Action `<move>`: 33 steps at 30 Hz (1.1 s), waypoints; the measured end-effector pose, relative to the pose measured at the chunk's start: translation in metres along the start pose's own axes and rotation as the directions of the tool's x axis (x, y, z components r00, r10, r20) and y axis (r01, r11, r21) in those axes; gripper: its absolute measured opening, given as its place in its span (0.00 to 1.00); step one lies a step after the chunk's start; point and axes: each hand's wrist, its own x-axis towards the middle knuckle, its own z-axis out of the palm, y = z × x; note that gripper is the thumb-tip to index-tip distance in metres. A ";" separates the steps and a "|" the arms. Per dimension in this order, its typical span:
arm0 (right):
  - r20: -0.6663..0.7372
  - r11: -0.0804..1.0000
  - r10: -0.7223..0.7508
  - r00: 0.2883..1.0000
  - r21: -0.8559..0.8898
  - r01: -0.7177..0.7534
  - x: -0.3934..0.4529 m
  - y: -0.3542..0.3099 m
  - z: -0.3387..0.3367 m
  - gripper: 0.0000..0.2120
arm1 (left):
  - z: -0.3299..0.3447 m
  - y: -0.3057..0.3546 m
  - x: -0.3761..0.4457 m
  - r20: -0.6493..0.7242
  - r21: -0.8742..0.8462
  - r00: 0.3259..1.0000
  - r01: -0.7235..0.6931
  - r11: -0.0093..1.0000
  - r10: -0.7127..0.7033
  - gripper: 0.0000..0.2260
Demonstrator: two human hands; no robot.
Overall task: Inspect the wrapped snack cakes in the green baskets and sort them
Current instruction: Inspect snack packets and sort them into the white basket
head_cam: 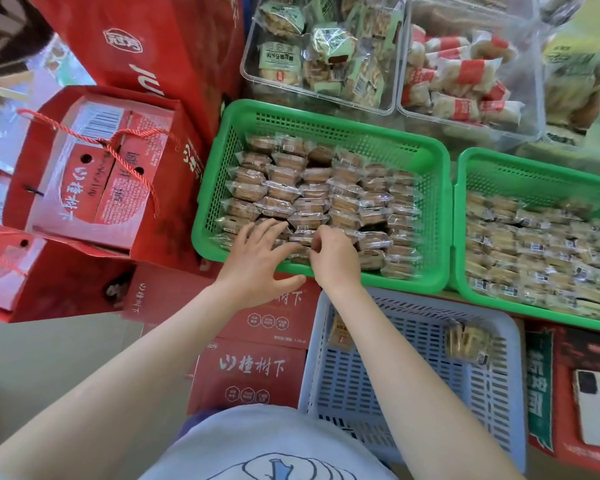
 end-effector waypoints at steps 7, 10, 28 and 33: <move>-0.065 0.994 -0.026 0.998 0.106 0.033 0.017 0.005 -0.011 0.04 | 0.007 0.000 0.000 -0.006 0.082 0.999 -0.036 0.996 0.037 0.27; -0.065 0.981 -0.152 0.986 -0.132 0.142 0.019 0.008 -0.009 0.07 | 0.009 -0.001 -0.001 -0.031 0.070 0.998 -0.050 0.996 0.052 0.26; -0.041 0.929 -0.160 0.986 -0.344 0.137 0.015 0.001 -0.006 0.12 | 0.000 0.003 -0.001 0.038 0.052 0.999 -0.020 0.998 0.018 0.26; 0.030 0.974 -0.120 0.992 -0.190 0.123 0.012 -0.005 -0.018 0.17 | -0.004 0.006 -0.002 0.061 0.056 0.998 -0.022 0.998 0.018 0.26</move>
